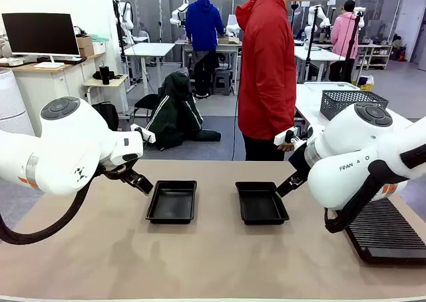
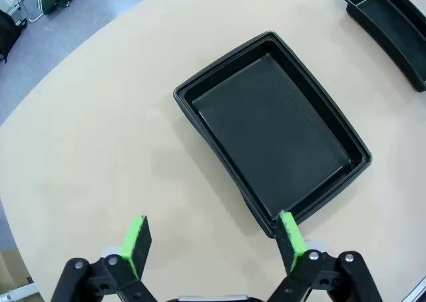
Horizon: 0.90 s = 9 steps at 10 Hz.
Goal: Inspect and transfer BCBs to ESD trays.
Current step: Pick up the Blank PCB from the PCB Rack and place it in the left ESD tray.
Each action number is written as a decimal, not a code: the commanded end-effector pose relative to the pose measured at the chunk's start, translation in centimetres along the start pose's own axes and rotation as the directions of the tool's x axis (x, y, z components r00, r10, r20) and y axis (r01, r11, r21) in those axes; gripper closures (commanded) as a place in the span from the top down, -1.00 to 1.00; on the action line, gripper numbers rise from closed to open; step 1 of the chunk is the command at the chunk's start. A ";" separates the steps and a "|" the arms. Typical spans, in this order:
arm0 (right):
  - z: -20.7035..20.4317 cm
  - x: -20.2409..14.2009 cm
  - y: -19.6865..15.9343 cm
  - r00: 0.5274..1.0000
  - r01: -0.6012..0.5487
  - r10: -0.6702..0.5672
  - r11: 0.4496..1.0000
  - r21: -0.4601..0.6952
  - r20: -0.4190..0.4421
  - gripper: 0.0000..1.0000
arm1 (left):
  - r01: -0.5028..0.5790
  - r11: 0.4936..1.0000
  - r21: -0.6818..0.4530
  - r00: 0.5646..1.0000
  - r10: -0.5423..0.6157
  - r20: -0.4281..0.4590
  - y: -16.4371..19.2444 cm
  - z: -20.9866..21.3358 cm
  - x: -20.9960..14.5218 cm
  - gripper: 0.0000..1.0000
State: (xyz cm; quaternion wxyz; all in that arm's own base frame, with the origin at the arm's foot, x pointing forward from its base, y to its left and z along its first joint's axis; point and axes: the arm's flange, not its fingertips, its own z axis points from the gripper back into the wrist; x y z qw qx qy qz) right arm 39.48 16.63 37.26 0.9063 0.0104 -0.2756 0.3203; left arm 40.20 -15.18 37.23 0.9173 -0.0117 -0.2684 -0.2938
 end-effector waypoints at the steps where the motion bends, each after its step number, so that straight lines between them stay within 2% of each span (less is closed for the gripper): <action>1: 0.0 0.0 0.0 1.000 0.000 0.000 1.000 0.000 0.000 1.00 | 0.000 1.000 0.000 1.000 0.000 0.000 0.0 0.0 0.0 1.00; 9: 0.0 0.0 0.0 1.000 0.000 0.000 1.000 0.000 0.000 1.00 | 0.000 1.000 0.000 1.000 0.000 0.000 0.0 0.0 0.0 1.00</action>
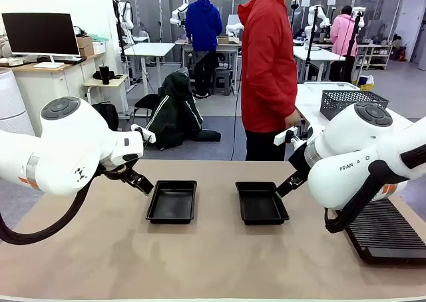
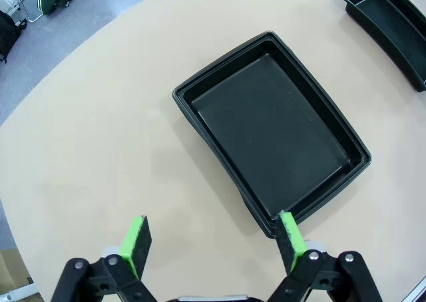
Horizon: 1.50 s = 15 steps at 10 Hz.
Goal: Inspect and transfer BCBs to ESD trays.
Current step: Pick up the Blank PCB from the PCB Rack and place it in the left ESD tray.
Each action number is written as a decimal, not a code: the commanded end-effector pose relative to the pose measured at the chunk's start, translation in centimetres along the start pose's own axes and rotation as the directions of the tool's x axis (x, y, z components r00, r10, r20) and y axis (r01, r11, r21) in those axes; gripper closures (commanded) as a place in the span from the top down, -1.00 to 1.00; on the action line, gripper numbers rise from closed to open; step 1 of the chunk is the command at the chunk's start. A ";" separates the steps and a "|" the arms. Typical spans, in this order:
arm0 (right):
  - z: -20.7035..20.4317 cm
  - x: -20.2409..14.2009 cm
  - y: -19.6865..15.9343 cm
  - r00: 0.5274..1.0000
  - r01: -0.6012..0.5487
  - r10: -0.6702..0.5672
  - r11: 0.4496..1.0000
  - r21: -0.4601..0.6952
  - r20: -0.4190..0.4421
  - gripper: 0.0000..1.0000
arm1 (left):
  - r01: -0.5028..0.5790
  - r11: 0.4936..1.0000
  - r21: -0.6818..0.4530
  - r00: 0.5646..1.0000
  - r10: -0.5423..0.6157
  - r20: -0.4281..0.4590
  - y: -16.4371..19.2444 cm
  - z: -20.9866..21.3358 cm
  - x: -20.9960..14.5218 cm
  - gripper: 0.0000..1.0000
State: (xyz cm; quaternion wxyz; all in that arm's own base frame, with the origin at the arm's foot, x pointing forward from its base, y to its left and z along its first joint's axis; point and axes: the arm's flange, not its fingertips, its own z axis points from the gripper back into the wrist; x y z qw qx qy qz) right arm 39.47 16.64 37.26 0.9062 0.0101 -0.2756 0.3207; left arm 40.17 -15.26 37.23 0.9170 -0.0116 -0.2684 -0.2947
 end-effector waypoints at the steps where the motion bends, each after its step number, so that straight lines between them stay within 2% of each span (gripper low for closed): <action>1: 0.0 0.0 0.0 1.000 0.001 -0.001 1.000 0.000 0.000 1.00 | -0.002 1.000 0.000 1.000 0.002 0.000 0.1 0.0 0.0 1.00; 2: 0.0 0.0 0.0 1.000 0.000 0.000 1.000 0.000 0.000 1.00 | 0.000 1.000 0.000 1.000 0.000 0.000 0.0 0.0 0.0 1.00; 4: 4.2 0.3 -1.2 0.984 0.177 -0.175 0.979 0.103 -0.027 1.00 | -0.094 0.990 -0.104 0.992 0.084 -0.093 1.9 4.2 -0.1 1.00; 8: 18.2 0.9 -5.7 0.931 0.359 -0.336 0.914 0.189 -0.142 1.00 | -0.226 0.947 -0.227 0.956 0.171 -0.237 4.0 16.4 0.0 1.00; 9: 22.1 0.4 -7.6 0.904 0.417 -0.380 0.886 0.202 -0.197 1.00 | -0.264 0.930 -0.256 0.943 0.193 -0.272 5.1 19.7 -0.1 1.00; 10: 25.2 0.0 -9.2 0.879 0.469 -0.429 0.856 0.219 -0.208 1.00 | -0.281 0.922 -0.266 0.938 0.205 -0.281 6.0 22.4 -0.1 1.00; 11: 28.0 -0.6 -10.9 0.859 0.508 -0.471 0.831 0.226 -0.199 1.00 | -0.289 0.920 -0.265 0.940 0.222 -0.258 6.7 24.6 -0.2 1.00; 13: 33.3 -2.0 -13.8 0.838 0.546 -0.532 0.806 0.228 -0.126 1.00 | -0.312 0.901 -0.300 0.949 0.281 -0.142 7.5 28.2 -1.5 1.00; 15: 37.0 -4.0 -15.8 0.803 0.589 -0.591 0.771 0.241 -0.073 1.00 | -0.322 0.894 -0.313 0.945 0.322 -0.053 8.8 31.4 -2.7 1.00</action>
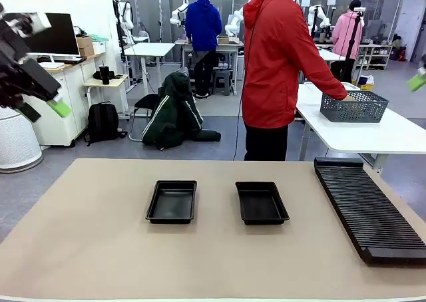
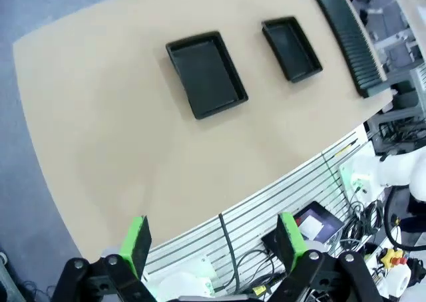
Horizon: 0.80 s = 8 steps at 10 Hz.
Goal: Inspect and transfer BCBs to ESD trays.
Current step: Pick up the Blank PCB from the PCB Rack and place it in the left ESD tray.
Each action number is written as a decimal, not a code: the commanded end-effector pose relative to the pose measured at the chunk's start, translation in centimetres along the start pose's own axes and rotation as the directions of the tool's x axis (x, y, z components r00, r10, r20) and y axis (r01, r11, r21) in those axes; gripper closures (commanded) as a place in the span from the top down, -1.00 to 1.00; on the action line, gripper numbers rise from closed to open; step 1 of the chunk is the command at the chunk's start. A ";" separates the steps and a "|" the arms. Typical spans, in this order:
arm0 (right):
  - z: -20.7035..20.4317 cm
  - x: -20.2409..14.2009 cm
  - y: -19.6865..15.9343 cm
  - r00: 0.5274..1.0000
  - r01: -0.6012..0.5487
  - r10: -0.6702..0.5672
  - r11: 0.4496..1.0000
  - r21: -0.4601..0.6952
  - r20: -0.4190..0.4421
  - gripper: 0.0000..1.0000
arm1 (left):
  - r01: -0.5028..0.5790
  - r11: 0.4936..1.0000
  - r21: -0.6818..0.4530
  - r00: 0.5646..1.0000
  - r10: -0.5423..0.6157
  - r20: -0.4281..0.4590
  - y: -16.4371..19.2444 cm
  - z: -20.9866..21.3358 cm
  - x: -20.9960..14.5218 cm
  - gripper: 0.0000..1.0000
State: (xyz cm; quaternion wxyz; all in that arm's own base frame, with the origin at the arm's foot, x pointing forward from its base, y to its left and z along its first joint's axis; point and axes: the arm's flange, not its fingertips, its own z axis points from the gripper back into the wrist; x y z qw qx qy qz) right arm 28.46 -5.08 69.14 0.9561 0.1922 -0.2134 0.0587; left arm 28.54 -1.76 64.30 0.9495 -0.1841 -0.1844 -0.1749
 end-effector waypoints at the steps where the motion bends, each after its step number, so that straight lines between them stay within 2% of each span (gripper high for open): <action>1: 2.0 -0.8 -1.3 0.998 0.041 -0.043 0.998 0.036 0.047 1.00 | 0.016 0.998 -0.063 0.996 -0.010 0.094 0.3 1.3 -1.2 1.00; 5: 6.7 -2.7 -5.0 0.994 0.083 -0.088 0.994 0.077 0.064 1.00 | 0.016 0.999 -0.031 0.990 -0.012 0.142 1.2 5.9 -1.1 1.00; 8: 7.6 -3.3 -6.4 0.989 0.106 -0.114 0.990 0.088 0.094 1.00 | -0.013 1.000 -0.027 0.994 0.016 0.110 1.6 7.3 0.2 1.00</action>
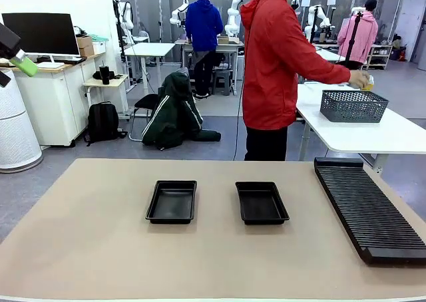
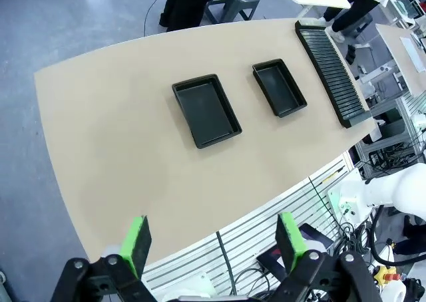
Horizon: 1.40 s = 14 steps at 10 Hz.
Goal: Inspect and transfer BCBs to ESD trays.
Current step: Pick up the Blank PCB from the PCB Rack and place it in the left ESD tray.
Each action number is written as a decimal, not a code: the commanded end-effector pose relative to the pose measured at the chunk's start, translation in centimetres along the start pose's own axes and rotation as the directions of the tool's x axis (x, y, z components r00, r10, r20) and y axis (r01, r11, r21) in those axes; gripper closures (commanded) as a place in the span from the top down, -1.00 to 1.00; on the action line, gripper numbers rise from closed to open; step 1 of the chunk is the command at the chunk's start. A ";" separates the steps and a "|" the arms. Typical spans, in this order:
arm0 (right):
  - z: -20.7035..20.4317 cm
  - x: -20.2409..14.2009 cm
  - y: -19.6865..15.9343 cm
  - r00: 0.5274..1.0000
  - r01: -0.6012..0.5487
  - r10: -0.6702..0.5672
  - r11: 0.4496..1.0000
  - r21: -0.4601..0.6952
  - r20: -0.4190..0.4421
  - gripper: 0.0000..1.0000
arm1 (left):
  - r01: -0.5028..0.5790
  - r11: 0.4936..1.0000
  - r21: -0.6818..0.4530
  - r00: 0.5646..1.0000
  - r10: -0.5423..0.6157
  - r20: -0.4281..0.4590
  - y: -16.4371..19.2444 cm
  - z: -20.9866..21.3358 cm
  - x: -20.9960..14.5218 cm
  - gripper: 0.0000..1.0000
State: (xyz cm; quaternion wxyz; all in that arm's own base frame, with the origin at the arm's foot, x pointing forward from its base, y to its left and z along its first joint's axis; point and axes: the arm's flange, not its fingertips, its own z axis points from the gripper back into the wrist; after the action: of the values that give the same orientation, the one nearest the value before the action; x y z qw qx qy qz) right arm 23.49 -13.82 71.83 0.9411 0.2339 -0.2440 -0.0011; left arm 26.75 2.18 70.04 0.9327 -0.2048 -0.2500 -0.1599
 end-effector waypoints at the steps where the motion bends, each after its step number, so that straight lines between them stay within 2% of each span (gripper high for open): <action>1: -0.1 0.3 -0.4 1.000 -0.003 0.004 1.000 0.031 -0.008 1.00 | -0.009 1.000 -0.011 0.999 0.009 -0.032 0.6 0.5 0.6 1.00; 3: -0.2 0.6 -0.6 0.999 0.009 -0.007 1.000 0.030 -0.040 1.00 | -0.006 1.000 -0.030 0.998 0.004 -0.064 0.3 0.8 0.6 1.00; 4: -0.2 0.1 -0.2 1.000 0.009 -0.009 1.000 0.007 -0.002 1.00 | -0.006 1.000 -0.001 1.000 0.006 -0.022 0.2 0.1 0.7 1.00; 14: -0.2 0.1 -0.2 1.000 0.009 -0.009 1.000 0.007 -0.002 1.00 | -0.022 1.000 0.007 0.999 0.022 -0.038 0.1 0.7 1.5 1.00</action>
State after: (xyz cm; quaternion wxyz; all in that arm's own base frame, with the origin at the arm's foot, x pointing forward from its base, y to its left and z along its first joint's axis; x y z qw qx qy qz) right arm 23.82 -14.05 71.60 0.9426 0.2336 -0.2383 -0.0113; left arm 27.35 2.26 70.81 0.9385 -0.1999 -0.2329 -0.1581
